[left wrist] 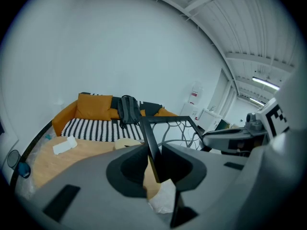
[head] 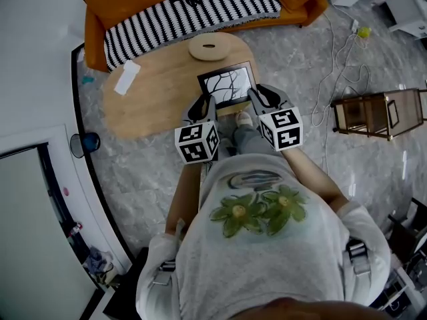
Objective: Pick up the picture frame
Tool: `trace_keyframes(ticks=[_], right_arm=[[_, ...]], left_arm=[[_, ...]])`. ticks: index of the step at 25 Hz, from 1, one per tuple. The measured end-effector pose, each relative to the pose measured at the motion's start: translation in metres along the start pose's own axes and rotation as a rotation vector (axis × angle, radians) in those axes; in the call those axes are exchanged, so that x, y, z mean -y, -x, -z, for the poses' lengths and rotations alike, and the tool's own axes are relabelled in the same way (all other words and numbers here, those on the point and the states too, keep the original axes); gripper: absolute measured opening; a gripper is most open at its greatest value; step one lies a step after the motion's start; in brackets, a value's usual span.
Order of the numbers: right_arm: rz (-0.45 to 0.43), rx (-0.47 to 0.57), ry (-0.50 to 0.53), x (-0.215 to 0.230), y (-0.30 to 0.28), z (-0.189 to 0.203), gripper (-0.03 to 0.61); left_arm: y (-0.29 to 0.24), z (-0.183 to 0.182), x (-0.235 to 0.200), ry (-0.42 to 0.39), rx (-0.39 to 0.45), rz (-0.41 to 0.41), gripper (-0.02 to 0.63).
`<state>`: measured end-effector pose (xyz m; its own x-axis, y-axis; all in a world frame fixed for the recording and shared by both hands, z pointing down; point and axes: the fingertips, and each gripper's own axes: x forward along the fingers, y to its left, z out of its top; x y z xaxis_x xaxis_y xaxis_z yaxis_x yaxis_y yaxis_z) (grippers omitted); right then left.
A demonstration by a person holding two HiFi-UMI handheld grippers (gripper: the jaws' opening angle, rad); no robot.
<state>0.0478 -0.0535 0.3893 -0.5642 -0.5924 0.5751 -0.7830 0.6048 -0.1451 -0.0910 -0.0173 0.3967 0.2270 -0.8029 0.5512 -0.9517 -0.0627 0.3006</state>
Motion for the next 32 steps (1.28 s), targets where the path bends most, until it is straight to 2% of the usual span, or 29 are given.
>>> trace_keyframes(ticks=[12, 32], right_arm=[[0.010, 0.036, -0.009, -0.004, 0.011, -0.017, 0.078], [0.010, 0.057, -0.007, -0.010, 0.015, -0.026, 0.078]], left_arm=[[0.011, -0.019, 0.004, -0.070, 0.038, -0.027, 0.098], [0.018, -0.030, 0.003, -0.042, 0.061, -0.028, 0.097]])
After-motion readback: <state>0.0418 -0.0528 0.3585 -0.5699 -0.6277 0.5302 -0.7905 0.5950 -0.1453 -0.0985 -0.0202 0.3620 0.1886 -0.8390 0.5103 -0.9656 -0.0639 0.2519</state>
